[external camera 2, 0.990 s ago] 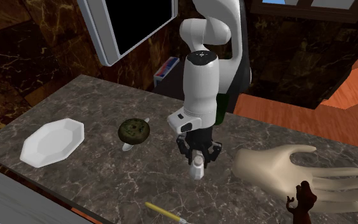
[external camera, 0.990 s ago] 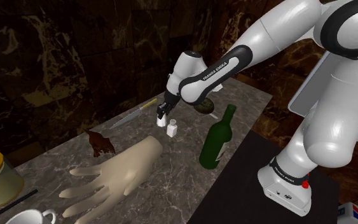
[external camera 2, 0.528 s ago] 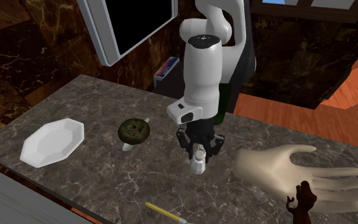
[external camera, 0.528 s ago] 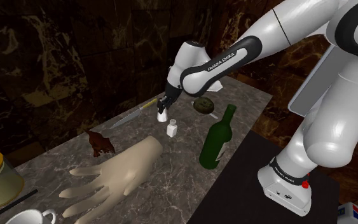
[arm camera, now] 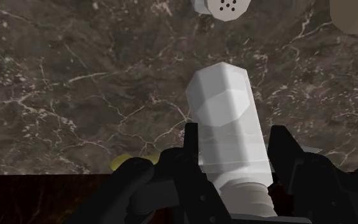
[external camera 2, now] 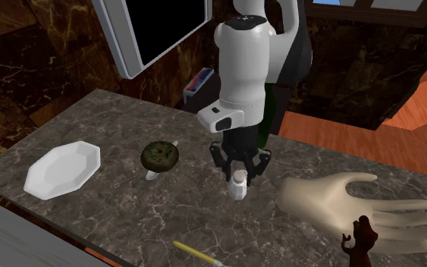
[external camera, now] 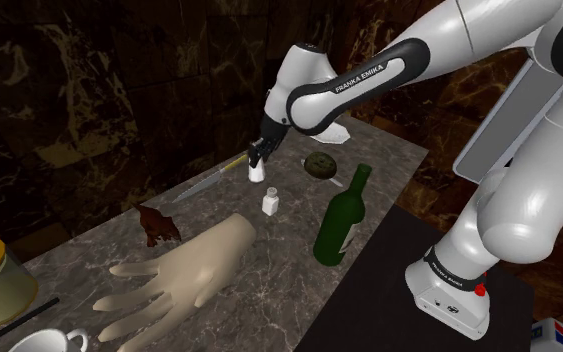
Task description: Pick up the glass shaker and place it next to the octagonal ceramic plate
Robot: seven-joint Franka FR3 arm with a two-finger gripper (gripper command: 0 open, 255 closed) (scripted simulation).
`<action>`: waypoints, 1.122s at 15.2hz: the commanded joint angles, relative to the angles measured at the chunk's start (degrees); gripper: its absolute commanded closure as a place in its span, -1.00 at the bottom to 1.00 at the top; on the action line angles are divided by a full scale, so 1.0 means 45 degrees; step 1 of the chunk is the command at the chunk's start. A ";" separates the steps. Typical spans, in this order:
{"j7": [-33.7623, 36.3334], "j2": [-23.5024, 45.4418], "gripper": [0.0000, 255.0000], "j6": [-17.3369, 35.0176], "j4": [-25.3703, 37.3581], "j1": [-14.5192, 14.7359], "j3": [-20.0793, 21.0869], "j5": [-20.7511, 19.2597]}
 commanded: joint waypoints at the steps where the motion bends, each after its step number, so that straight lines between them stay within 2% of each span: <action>1: 0.0027 -0.0233 1.00 -0.0357 0.0122 -0.0005 -0.0002 -0.0001; 14: 0.0156 -0.1295 1.00 -0.2408 0.1118 -0.0044 -0.0041 -0.0030; 17: -0.0921 -0.2006 1.00 -0.2411 0.0323 -0.0405 -0.0506 0.0359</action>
